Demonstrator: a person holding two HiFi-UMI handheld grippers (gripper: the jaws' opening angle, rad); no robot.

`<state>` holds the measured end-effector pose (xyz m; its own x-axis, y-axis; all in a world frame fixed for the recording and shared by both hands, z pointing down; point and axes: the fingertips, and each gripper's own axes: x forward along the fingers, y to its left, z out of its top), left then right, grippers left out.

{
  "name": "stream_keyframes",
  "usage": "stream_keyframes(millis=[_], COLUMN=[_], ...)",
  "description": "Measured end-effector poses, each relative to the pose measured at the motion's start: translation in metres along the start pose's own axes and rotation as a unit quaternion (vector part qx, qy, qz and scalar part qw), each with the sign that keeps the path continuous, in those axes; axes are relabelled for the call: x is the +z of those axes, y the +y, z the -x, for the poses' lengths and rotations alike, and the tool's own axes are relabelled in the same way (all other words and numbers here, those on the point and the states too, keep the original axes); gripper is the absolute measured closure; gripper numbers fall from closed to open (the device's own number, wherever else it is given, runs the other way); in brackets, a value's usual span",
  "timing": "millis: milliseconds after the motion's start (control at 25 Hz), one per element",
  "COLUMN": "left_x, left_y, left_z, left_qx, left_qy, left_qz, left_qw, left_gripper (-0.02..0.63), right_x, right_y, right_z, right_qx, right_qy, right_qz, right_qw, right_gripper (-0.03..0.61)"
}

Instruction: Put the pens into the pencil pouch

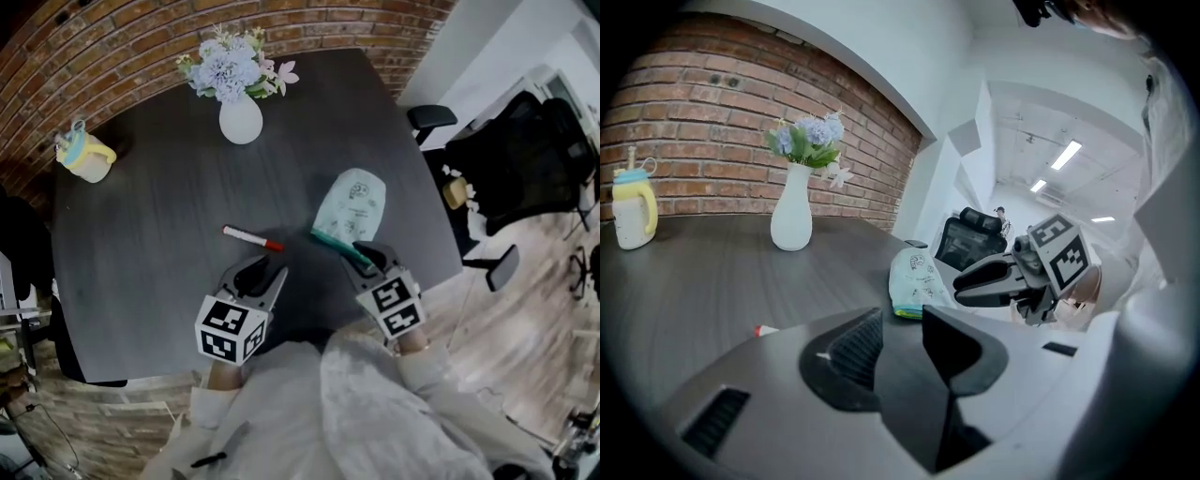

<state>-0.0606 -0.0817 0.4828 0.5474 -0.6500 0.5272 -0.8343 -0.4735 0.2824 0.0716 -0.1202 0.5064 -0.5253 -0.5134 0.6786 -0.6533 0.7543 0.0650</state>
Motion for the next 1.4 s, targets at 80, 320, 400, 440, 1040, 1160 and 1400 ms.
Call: stream_keyframes(millis=[80,320,400,440,1040,1160,1400], left_x=[-0.003,-0.017,-0.022,-0.024,-0.045,-0.049,-0.047], left_y=[0.003,0.004,0.005,0.005,0.018,0.019,0.02], left_z=[0.0,-0.003,-0.004,-0.005,-0.01,-0.009,-0.007], left_qx=[0.0,-0.004,-0.005,-0.006,0.001,0.006,0.009], left_qy=[0.003,0.018,0.022,0.024,0.045,0.047,0.042], left_qz=[0.003,0.014,0.02,0.022,0.033,0.029,0.028], left_qw=[1.0,0.9997,0.9996,0.9995,0.9984,0.9984,0.9987], left_gripper=[0.48,0.48,0.48,0.48,0.48,0.48,0.48], right_x=[-0.005,-0.019,-0.023,-0.025,-0.048,-0.049,-0.042], right_y=[-0.001,-0.007,-0.008,-0.009,-0.014,-0.013,-0.013], right_z=[-0.004,-0.017,-0.021,-0.023,-0.048,-0.049,-0.042], right_qx=[-0.001,0.0,0.0,0.0,-0.005,-0.004,0.016], right_qy=[0.016,0.06,0.078,0.087,0.151,0.152,0.134], right_qz=[0.011,0.046,0.064,0.076,0.169,0.166,0.099], right_qw=[1.0,0.997,0.995,0.993,0.974,0.974,0.986], right_gripper=[0.474,0.474,0.474,0.474,0.501,0.534,0.552])
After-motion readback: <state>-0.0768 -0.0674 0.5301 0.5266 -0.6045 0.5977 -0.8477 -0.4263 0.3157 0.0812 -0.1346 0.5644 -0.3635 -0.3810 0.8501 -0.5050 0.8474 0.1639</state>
